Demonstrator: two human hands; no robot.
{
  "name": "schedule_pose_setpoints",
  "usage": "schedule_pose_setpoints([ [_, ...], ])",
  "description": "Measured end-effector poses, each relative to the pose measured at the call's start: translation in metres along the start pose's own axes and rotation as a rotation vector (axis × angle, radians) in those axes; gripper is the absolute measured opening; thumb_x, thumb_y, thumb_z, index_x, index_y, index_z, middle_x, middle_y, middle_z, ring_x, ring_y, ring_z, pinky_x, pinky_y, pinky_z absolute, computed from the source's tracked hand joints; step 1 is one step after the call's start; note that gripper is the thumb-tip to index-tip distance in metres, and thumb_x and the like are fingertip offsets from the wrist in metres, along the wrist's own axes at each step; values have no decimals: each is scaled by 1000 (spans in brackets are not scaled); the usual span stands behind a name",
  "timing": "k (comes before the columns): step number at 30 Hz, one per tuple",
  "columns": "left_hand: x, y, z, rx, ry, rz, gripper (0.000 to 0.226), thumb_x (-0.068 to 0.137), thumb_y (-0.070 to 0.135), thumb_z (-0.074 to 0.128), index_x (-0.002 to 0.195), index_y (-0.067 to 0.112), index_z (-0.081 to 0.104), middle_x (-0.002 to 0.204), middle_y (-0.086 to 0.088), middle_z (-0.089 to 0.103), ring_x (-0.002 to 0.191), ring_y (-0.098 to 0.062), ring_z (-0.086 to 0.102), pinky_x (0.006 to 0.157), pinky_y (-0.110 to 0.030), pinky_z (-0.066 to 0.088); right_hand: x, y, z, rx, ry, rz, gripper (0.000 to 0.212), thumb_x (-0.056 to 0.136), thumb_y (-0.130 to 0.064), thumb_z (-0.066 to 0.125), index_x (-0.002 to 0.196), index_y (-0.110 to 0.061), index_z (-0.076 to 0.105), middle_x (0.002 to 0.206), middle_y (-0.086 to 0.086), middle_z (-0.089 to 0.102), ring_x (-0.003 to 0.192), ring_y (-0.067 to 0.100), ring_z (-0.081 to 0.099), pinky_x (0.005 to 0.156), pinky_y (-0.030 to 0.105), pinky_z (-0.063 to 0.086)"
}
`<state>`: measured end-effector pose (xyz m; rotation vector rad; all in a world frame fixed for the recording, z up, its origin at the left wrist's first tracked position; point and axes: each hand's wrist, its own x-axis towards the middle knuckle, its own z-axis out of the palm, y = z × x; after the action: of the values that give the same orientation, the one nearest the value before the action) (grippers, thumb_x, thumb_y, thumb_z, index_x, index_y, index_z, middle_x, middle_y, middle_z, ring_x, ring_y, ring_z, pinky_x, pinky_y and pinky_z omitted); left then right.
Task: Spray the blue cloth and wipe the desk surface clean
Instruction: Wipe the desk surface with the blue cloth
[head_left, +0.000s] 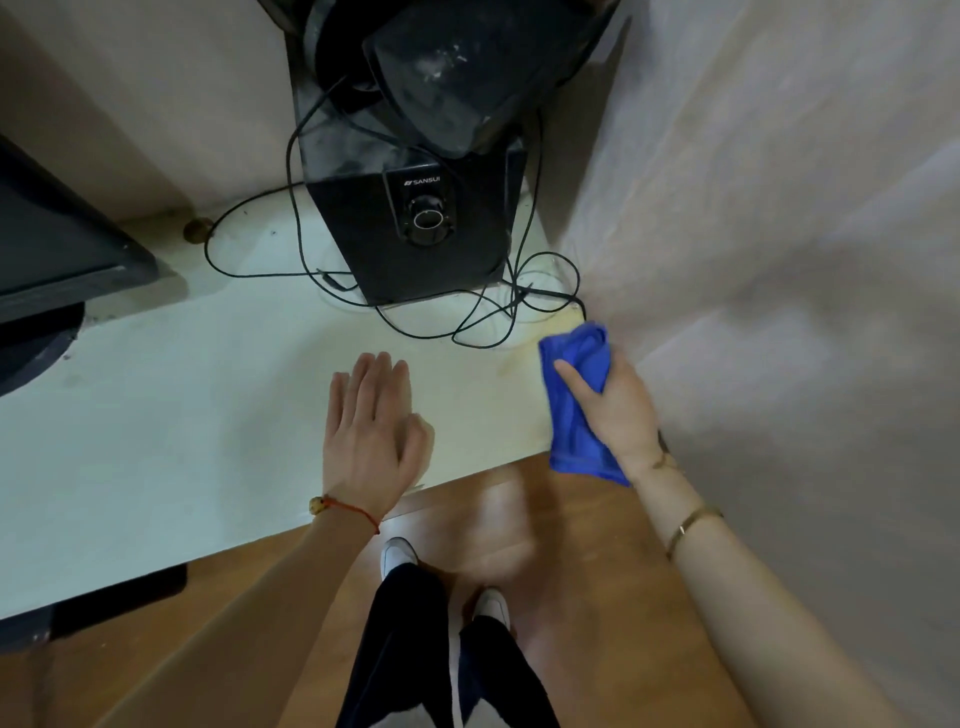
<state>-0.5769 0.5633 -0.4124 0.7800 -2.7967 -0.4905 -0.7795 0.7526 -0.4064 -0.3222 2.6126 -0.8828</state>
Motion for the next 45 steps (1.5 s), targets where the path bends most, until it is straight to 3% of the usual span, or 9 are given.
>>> schedule_pose_setpoints([
  [5, 20, 23, 6, -53, 16, -7, 60, 91, 29, 40, 145, 3, 42, 151, -16, 43, 146, -32, 30, 123, -48, 13, 39, -27, 7, -87, -8, 85, 68, 83, -72, 50, 107, -9, 59, 99, 15, 68, 92, 36, 62, 66, 31, 38],
  [11, 24, 23, 18, -7, -21, -30, 62, 92, 28, 39, 149, 4, 35, 159, -15, 32, 150, -29, 21, 124, -48, 9, -14, 5, -8, -145, 9, 14, 58, 84, -65, 55, 107, -12, 55, 97, 10, 65, 90, 34, 62, 67, 35, 45],
  [18, 25, 25, 18, -26, -21, -49, 63, 92, 29, 38, 150, 5, 35, 160, -13, 30, 151, -27, 18, 125, -47, 8, 53, -33, 2, -120, 1, 85, 57, 89, -67, 45, 84, -12, 56, 71, 4, 58, 73, 30, 59, 56, 30, 35],
  [25, 26, 25, 16, -46, -21, -52, 62, 93, 29, 41, 150, 7, 35, 160, -11, 30, 152, -26, 18, 125, -46, 7, 8, -14, 6, -243, 118, -11, 62, 88, -63, 52, 117, -8, 53, 98, 15, 68, 89, 38, 63, 64, 37, 44],
  [32, 26, 26, 17, -39, -19, -55, 62, 93, 29, 41, 151, 7, 34, 160, -11, 30, 152, -25, 18, 125, -46, 6, 44, -41, 15, -205, 89, 35, 63, 92, -63, 44, 109, -3, 54, 97, 15, 66, 85, 33, 62, 62, 31, 37],
  [36, 25, 26, 16, -40, -19, -55, 62, 93, 28, 42, 150, 7, 35, 160, -10, 30, 152, -25, 18, 125, -45, 5, 8, -24, 7, -192, 126, -9, 63, 88, -60, 56, 120, -6, 52, 101, 13, 67, 91, 36, 62, 64, 32, 39],
  [39, 26, 26, 16, -45, -23, -57, 62, 93, 29, 41, 151, 8, 34, 161, -10, 29, 152, -26, 17, 125, -45, 4, -22, -6, 7, -141, 125, -139, 68, 88, -51, 60, 138, -8, 43, 127, 10, 60, 116, 30, 57, 87, 34, 48],
  [41, 26, 26, 17, -40, -26, -57, 62, 93, 30, 39, 151, 7, 34, 161, -10, 29, 152, -26, 17, 125, -45, 4, -32, -4, 15, -253, 154, -238, 76, 92, -49, 53, 149, -4, 31, 152, 14, 40, 141, 32, 35, 113, 42, 34],
  [45, 26, 24, 18, -39, -35, -58, 63, 94, 32, 40, 151, 8, 33, 161, -10, 29, 152, -25, 17, 125, -45, 5, -51, -26, 46, -347, 84, -496, 68, 98, -51, 39, 151, -9, 30, 159, 7, 28, 149, 26, 17, 122, 42, 14],
])
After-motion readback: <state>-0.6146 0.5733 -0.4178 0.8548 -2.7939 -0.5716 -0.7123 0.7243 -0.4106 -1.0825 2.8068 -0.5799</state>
